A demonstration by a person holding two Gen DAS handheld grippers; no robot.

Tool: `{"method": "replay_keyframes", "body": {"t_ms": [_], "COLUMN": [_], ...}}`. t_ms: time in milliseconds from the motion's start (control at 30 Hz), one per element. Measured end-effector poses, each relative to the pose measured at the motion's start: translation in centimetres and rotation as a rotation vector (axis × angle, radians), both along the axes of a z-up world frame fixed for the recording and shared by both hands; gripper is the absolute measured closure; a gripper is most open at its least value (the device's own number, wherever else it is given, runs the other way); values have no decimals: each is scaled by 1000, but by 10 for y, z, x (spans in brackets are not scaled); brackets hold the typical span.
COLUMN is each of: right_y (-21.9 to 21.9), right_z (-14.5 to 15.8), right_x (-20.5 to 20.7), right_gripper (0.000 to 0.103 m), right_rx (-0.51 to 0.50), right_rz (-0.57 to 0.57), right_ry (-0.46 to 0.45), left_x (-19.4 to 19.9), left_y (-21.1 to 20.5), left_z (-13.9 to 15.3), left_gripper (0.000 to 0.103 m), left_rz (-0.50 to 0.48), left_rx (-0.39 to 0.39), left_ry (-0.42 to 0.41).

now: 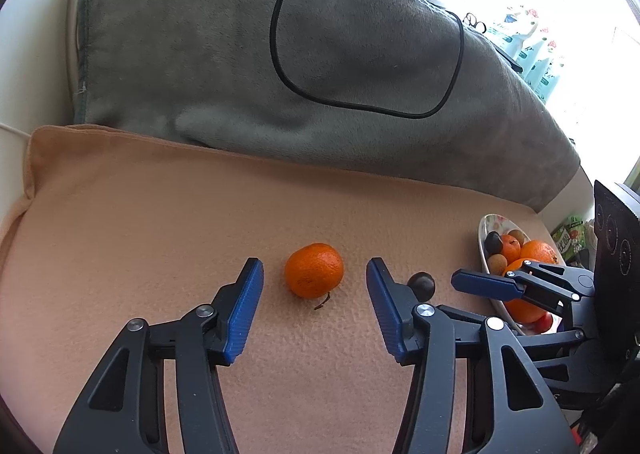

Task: Organize fruits
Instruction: 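Close the left gripper on the mandarin while the right gripper grasps the dark plum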

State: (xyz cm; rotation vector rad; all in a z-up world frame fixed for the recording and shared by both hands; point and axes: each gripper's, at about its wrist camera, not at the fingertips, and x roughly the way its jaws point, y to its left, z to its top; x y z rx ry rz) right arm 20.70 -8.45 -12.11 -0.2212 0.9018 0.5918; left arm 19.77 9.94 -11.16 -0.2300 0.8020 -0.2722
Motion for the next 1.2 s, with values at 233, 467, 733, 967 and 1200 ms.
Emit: {"method": "replay_keyframes", "body": {"t_ms": [233, 467, 733, 967, 1200], "right_y": [2, 6, 9, 10, 12], "right_z": [-7, -9, -11, -15, -22], "right_x": [6, 6, 9, 13, 18], "right_gripper": [62, 63, 64, 67, 67], "right_rx": [-2, -11, -15, -23, -36], "right_rz": [-6, -5, -8, -18, -23], "right_ry": [6, 4, 7, 11, 20], "left_x": [3, 4, 6, 11, 16], "left_y": [-2, -2, -8, -11, -13], "left_z": [-3, -7, -11, -14, -18], "left_gripper": [52, 54, 55, 57, 61], "left_rz": [-7, -9, -24, -30, -34], "left_rx": [3, 0, 8, 17, 19], "left_ry": [4, 13, 21, 32, 52]}}
